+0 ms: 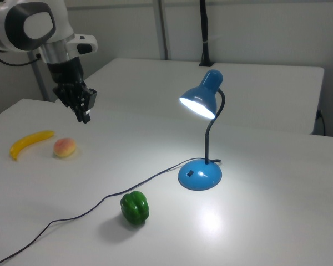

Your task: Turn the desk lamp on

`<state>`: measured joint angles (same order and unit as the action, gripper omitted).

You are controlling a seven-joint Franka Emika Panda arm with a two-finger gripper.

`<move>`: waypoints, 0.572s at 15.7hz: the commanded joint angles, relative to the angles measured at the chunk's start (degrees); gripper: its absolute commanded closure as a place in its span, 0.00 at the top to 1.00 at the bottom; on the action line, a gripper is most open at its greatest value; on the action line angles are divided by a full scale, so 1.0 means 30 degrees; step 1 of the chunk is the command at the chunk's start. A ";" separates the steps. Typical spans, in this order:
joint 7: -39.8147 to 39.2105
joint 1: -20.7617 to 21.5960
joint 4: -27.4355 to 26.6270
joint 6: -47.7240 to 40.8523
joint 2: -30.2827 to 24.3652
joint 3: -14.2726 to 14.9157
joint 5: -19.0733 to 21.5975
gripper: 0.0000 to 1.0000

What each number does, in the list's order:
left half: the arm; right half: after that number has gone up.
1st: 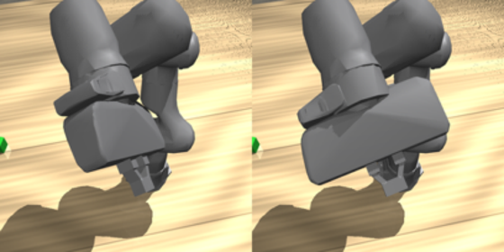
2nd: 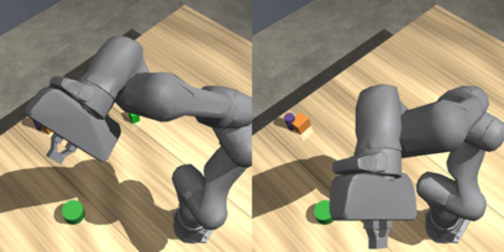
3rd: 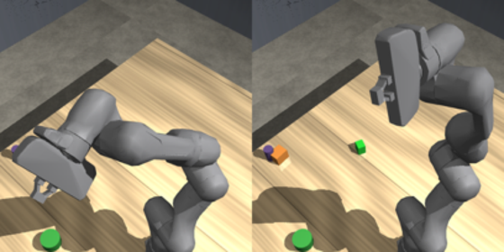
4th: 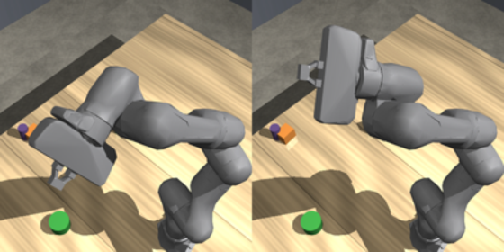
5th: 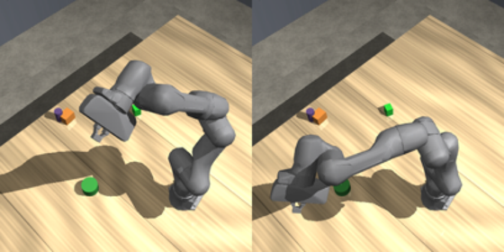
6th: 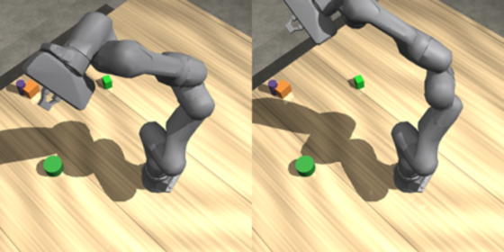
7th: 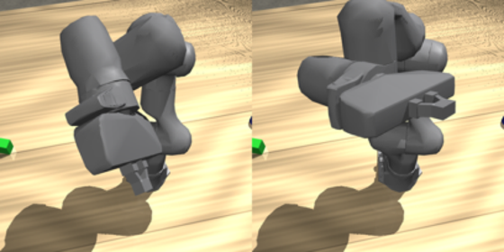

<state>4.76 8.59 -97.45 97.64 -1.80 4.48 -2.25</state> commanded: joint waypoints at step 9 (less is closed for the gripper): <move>-0.0707 0.0566 0.0547 -0.2049 -0.0366 -0.0088 -0.0977 1.00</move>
<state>4.09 9.85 -96.73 93.04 -1.96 4.38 -3.94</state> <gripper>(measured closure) 0.004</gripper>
